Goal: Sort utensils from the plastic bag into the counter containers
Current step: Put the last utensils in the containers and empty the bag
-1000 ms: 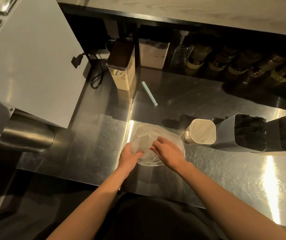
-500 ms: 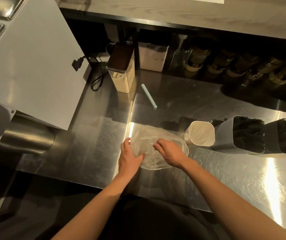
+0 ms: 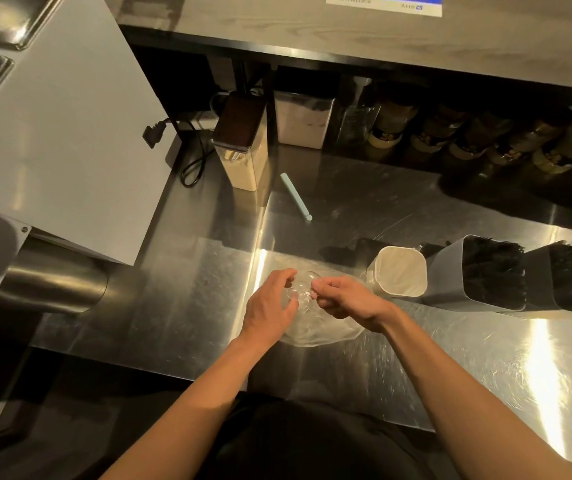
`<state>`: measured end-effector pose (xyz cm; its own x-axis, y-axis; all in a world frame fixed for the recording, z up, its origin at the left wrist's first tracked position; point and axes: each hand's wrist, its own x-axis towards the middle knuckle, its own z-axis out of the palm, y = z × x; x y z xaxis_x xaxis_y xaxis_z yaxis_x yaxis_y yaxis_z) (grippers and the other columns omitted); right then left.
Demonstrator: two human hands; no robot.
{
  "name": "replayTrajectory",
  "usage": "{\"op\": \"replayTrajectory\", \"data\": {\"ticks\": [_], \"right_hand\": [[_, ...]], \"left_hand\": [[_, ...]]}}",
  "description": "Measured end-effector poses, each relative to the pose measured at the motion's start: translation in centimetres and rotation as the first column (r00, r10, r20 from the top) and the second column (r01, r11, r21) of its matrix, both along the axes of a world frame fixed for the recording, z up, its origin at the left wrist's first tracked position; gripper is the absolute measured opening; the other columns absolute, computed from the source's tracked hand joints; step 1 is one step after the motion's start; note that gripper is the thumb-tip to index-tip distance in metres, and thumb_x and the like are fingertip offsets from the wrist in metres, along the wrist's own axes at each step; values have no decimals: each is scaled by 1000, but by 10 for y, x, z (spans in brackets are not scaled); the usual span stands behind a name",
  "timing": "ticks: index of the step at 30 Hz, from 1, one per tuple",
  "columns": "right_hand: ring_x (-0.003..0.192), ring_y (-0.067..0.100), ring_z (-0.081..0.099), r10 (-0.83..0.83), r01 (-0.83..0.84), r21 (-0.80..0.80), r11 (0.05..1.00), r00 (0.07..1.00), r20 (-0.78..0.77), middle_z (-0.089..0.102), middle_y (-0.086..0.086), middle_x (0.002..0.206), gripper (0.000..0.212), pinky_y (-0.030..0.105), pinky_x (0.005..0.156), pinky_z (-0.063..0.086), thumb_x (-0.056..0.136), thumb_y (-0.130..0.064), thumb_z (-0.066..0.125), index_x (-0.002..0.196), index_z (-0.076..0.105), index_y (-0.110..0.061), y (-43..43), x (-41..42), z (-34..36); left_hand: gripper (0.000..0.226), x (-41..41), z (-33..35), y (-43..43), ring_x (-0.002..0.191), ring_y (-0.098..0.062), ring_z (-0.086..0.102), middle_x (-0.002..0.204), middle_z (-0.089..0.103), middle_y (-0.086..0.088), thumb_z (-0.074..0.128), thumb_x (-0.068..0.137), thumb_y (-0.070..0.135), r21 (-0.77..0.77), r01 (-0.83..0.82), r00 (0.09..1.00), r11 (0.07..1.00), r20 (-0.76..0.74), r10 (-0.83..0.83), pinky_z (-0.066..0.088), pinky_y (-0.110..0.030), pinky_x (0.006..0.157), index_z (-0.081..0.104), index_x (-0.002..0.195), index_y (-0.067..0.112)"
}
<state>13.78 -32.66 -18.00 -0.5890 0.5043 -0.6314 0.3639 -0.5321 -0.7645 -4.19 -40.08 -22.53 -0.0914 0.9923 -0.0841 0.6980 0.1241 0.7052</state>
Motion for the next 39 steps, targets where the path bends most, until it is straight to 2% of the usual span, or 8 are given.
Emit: {"op": "replayTrajectory", "data": {"ticks": [5, 8, 12, 17, 23, 29, 34, 39], "right_hand": [[56, 8, 26, -69, 65, -43, 997, 992, -103, 39, -5, 64, 30, 20, 50, 20, 105, -35, 47, 84, 58, -16, -1, 1, 6], [55, 9, 24, -149, 152, 26, 988, 982, -113, 37, -7, 63, 32, 25, 52, 15, 105, -38, 45, 83, 57, -18, 2, -3, 9], [55, 9, 28, -107, 111, 37, 993, 989, -107, 42, -5, 63, 34, 26, 53, 18, 104, -39, 46, 81, 59, -17, 4, -5, 12], [50, 6, 36, 149, -144, 178, 974, 989, -14, 48, -3, 60, 37, 20, 49, 31, 100, -40, 54, 82, 66, -10, 10, -12, 13], [62, 9, 46, 271, -320, 312, 894, 944, 190, 54, -3, 66, 36, 26, 62, 44, 94, -45, 64, 90, 73, -11, 22, -10, 10], [85, 19, 67, 382, -579, 537, 613, 813, 440, 74, 2, 98, 34, 46, 83, 55, 94, -45, 62, 109, 75, -16, 25, -16, 13], [88, 12, 67, 254, -399, 493, 773, 907, 335, 73, -9, 99, 32, 40, 85, 57, 89, -47, 69, 112, 73, -26, 20, -16, 16], [101, 7, 62, 159, -335, 546, 768, 925, 344, 66, -11, 115, 41, 33, 92, 54, 91, -50, 66, 124, 61, -26, 9, -20, 23]], "left_hand": [[58, -3, -3, 2, 135, -5, 44, 150, 42, 11, 66, 90, 16, -120, 19, 998, 993, 68, -11, 38, -26, 112, 46, 145, 24], [58, -4, 8, 4, 116, 5, 51, 137, 45, 12, 73, 81, 22, 13, 30, 978, 999, 208, -32, 50, -22, 97, 52, 135, 23], [63, 0, 29, 14, 90, -11, 62, 117, 58, 0, 63, 78, 59, -231, -46, 753, 972, 631, 186, 54, -22, 77, 50, 134, 33], [44, 8, 31, 30, 55, -15, 47, 72, 58, 0, 50, 87, 62, -253, -138, 681, 958, 678, 277, 38, -21, 45, 65, 102, 23], [31, 7, 32, 32, 47, -14, 50, 60, 59, 3, 50, 104, 39, -249, -97, 786, 964, 575, 228, 41, -22, 45, 62, 87, 16], [50, 11, 43, 33, 46, -11, 50, 55, 58, 8, 39, 103, 55, -424, 43, 837, 905, 510, 200, 41, -22, 46, 64, 93, 12], [38, 6, 37, 38, 42, -6, 49, 53, 59, 12, 43, 105, 44, -365, 1, 849, 931, 492, 192, 40, -24, 44, 66, 85, 22], [24, 9, 30, 41, 57, -6, 61, 71, 66, 11, 54, 103, 34, -299, -126, 827, 946, 496, 267, 47, -22, 50, 68, 86, 23]]}}
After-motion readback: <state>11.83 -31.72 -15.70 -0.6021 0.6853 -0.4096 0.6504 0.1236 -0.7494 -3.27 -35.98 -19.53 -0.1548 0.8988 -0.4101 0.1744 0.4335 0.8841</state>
